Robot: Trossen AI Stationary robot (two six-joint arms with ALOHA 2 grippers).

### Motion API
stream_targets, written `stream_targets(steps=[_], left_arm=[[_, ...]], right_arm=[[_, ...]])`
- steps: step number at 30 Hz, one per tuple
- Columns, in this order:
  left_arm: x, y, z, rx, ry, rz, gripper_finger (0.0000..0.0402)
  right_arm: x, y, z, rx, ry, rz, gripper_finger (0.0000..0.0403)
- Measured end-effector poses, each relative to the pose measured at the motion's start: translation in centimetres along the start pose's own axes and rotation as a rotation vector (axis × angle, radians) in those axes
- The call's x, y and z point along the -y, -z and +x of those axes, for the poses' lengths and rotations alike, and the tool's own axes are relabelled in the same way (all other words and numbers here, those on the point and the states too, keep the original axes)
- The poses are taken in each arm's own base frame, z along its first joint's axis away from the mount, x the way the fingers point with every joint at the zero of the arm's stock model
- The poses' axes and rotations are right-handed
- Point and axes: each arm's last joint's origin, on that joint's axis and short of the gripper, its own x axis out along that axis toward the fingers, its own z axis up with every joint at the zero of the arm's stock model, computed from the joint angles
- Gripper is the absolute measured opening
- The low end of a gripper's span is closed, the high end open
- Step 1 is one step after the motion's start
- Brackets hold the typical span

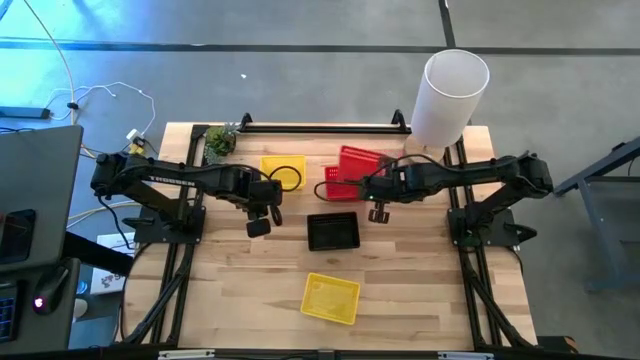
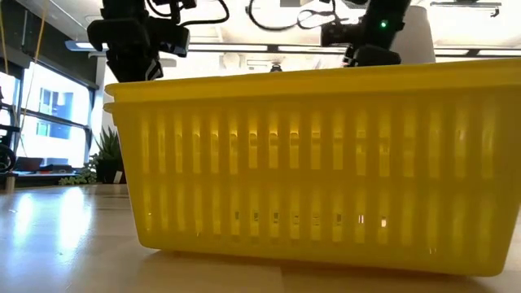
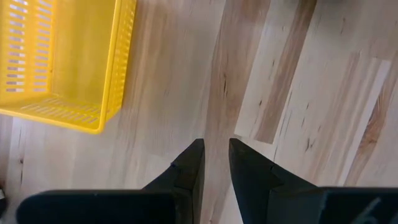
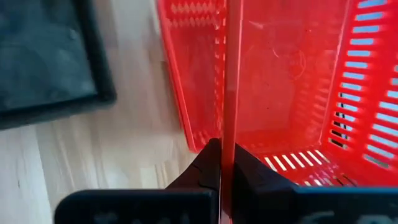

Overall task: Stack baskets by color
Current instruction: Stack the right red bin on the left red bin

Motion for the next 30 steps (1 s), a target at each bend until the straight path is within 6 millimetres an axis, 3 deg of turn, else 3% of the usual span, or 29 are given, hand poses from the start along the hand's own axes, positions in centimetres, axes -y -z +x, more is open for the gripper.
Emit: stream_targets(steps=[6,12,23,30], left_arm=[[0.0,0.0,0.0,0.0,0.0,-0.008,0.006],[0.0,0.0,0.0,0.001,0.001,-0.008,0.006],[0.0,0.0,0.0,0.002,0.001,-0.011,0.006],[0.0,0.0,0.0,0.001,0.001,-0.008,0.006]], right_arm=[[-0.1,-0.7,0.0,0.074,-0.024,-0.168,0.0],[-0.2,-1.2,0.3,0.105,-0.019,-0.222,0.0],[-0.5,-1.2,6.1,-0.105,-0.014,-0.196,0.0],[-0.2,-1.0,7.6,-0.156,-0.069,-0.18,0.0]])
